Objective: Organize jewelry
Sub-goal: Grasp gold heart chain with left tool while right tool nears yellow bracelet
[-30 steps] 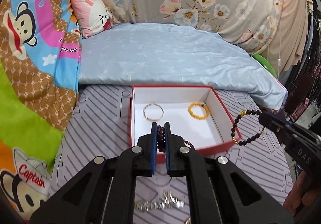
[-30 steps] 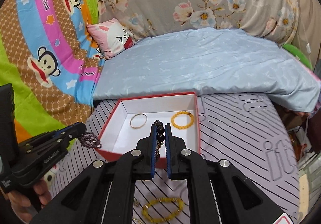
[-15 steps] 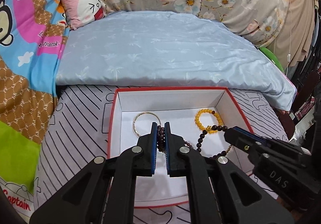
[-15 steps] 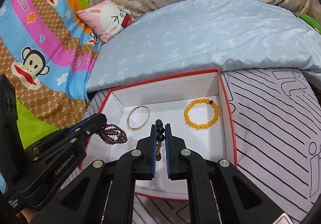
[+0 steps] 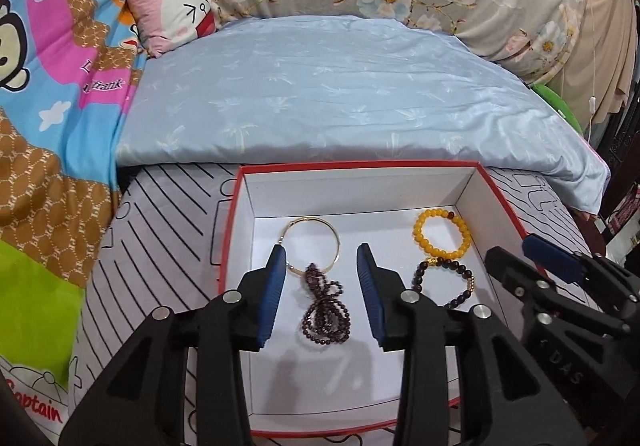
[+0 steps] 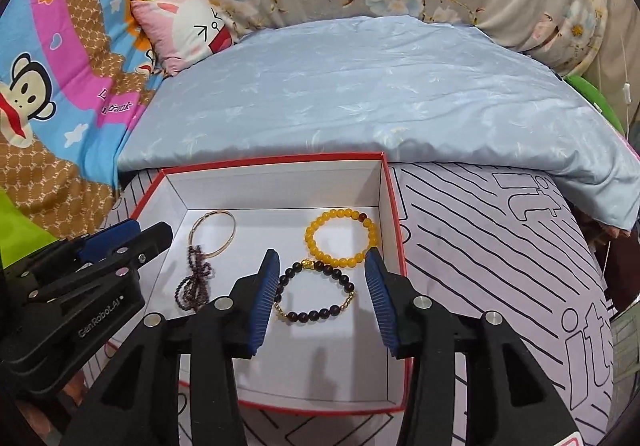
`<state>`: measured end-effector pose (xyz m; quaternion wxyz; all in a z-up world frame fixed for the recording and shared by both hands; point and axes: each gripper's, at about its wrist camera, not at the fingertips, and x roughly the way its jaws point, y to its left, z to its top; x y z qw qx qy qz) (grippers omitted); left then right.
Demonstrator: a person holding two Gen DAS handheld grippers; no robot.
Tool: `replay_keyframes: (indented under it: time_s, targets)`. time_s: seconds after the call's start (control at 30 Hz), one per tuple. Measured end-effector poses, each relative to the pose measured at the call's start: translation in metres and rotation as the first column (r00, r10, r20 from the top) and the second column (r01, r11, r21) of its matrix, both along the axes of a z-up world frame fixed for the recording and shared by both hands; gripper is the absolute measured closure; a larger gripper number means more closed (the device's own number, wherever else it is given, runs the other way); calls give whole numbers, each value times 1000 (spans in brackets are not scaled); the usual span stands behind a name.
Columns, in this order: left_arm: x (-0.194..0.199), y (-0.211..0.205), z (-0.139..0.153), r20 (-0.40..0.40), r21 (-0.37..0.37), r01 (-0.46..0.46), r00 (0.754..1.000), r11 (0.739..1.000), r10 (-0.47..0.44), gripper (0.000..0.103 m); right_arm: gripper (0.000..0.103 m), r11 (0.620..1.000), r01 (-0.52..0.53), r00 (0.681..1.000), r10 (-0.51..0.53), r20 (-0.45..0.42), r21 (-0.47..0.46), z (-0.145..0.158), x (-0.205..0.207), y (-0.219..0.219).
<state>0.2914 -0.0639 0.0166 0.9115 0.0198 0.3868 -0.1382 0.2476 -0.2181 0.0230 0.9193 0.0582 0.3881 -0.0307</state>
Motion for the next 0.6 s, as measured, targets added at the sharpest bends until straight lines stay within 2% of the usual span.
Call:
replay_keyframes:
  time_s: [0.5,0.6]
  targets:
    - [-52,25,16,19,17,-46,999,999,45,66,59,999,-2,1000,2,-7,34,4,-68,-5]
    - [-67,29,17,13,4,-45,999,999,45,60,59,999,-2,1000,3,-15,37,1,-83,-4]
